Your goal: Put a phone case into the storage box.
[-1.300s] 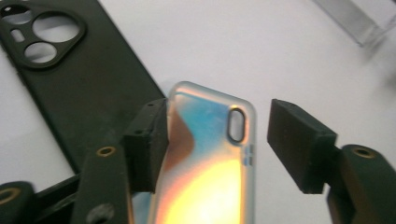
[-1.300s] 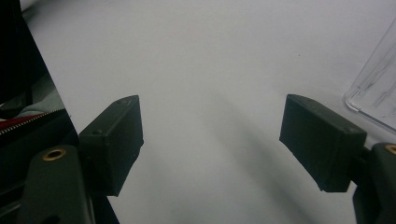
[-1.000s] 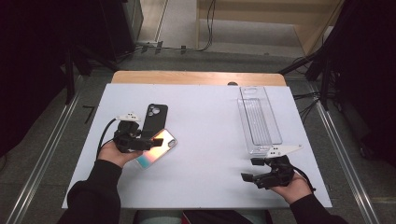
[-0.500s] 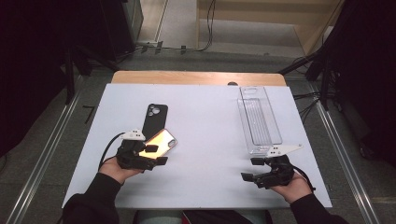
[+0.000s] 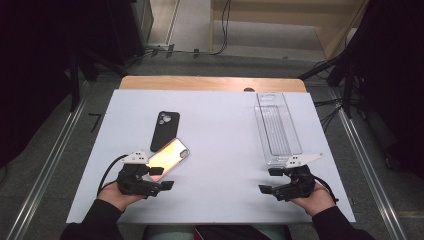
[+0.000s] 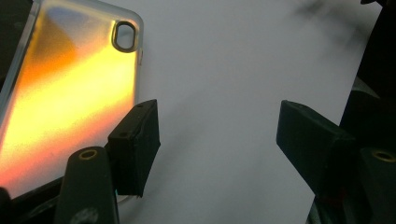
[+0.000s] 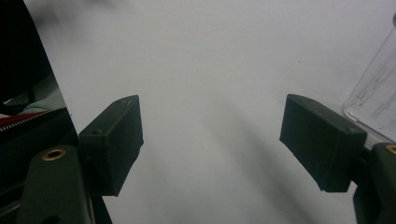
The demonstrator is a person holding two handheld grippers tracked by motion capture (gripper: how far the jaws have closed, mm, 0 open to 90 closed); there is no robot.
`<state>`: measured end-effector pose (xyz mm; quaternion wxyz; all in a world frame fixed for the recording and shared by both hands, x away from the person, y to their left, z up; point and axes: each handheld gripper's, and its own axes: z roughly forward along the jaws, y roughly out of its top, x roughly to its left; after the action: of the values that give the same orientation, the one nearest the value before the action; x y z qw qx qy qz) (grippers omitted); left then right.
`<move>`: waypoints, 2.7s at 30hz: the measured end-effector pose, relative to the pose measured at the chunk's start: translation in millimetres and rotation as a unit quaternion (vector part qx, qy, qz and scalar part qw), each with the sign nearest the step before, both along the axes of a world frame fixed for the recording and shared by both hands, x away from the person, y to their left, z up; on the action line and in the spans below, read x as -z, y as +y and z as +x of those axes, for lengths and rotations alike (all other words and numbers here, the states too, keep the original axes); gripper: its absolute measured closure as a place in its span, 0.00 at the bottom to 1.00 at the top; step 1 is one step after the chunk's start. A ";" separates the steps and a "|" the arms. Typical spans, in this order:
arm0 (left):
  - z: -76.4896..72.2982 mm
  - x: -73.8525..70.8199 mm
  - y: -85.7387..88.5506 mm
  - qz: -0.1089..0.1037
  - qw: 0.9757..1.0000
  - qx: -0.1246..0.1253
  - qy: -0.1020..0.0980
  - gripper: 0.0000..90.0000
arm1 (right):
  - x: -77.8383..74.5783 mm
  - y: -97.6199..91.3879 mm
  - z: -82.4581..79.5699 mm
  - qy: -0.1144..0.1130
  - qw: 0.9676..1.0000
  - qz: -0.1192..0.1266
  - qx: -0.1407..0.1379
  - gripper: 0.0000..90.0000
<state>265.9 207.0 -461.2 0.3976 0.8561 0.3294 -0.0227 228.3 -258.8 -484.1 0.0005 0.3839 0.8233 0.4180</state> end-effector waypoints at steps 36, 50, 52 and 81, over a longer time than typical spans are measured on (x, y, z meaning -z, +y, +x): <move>53.2 -10.0 -7.0 0.029 0.999 -0.038 -0.020 0.00 | 0.7 2.4 0.2 0.003 1.000 -0.009 0.004 0.21; 66.1 1.3 3.4 0.056 0.997 -0.056 -0.015 0.00 | 0.6 2.5 0.0 0.002 1.000 -0.010 0.004 0.21; 67.0 3.6 5.2 0.063 0.996 -0.057 -0.014 0.00 | 0.7 2.7 0.0 0.002 1.000 -0.010 0.003 0.21; 63.3 27.7 0.7 0.109 0.993 -0.046 0.003 0.06 | 0.8 3.5 -0.3 0.003 1.000 -0.014 0.002 0.21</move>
<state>329.3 207.8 -489.0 0.3012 0.8785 0.3697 0.0291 228.0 -255.4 -484.9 0.0039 0.3871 0.8281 0.4055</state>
